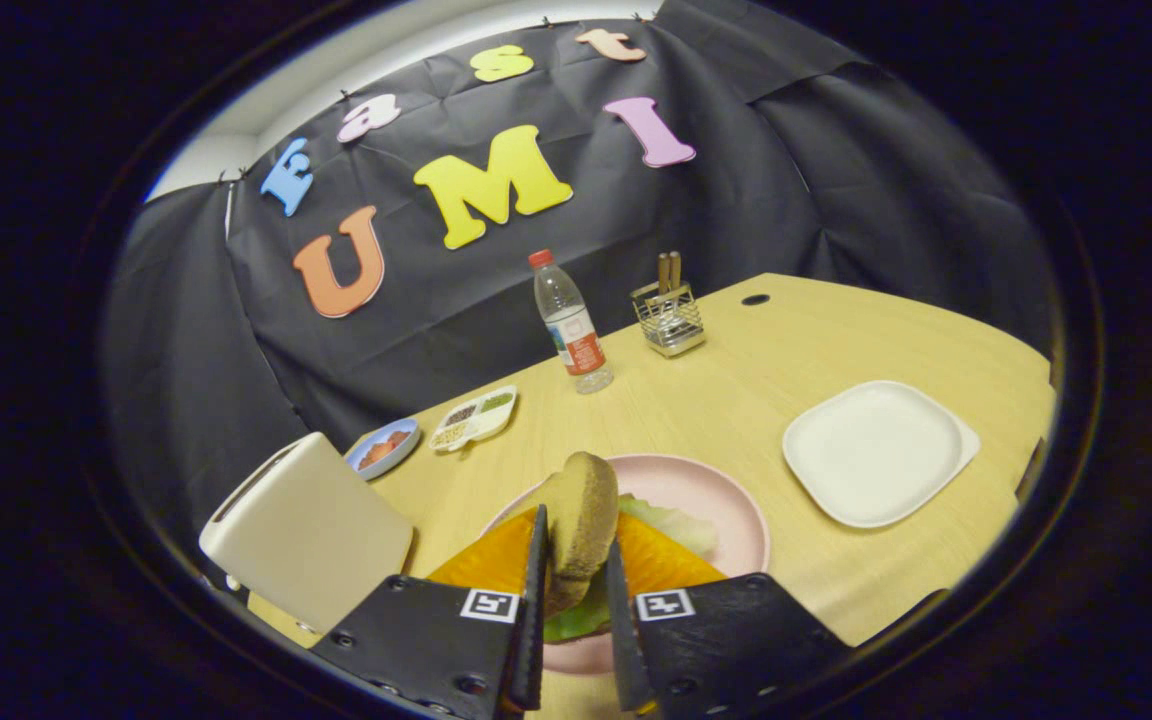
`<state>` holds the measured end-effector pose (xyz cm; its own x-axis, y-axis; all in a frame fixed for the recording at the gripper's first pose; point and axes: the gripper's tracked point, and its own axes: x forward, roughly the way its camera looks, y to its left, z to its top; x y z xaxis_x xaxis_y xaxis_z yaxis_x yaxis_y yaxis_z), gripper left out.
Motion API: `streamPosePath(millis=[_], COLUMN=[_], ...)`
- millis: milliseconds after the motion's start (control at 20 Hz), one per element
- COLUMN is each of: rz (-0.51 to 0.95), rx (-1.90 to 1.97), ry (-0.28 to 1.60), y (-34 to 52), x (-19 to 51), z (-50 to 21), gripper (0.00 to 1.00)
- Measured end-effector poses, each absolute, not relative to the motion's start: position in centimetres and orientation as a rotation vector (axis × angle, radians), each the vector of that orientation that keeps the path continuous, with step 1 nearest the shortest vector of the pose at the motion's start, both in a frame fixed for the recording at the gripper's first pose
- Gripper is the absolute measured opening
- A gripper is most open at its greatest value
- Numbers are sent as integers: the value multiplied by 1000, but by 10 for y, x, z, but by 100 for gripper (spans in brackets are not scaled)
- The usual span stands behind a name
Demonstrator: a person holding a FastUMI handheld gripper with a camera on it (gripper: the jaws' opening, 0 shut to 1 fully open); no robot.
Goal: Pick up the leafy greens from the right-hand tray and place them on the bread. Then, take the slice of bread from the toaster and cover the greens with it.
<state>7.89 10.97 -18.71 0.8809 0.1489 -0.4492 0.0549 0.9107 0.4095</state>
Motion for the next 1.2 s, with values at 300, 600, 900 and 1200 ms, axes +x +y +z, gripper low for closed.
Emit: streamPosePath(millis=[300,600,900,1200], rz=[18,-25,-112,-141], rx=[449,414,176,62], ry=[527,490,296,101], y=[90,65,12,-10], x=[74,77,70,37], z=[-200,-194,-121,-27], gripper=[59,72,96,96])
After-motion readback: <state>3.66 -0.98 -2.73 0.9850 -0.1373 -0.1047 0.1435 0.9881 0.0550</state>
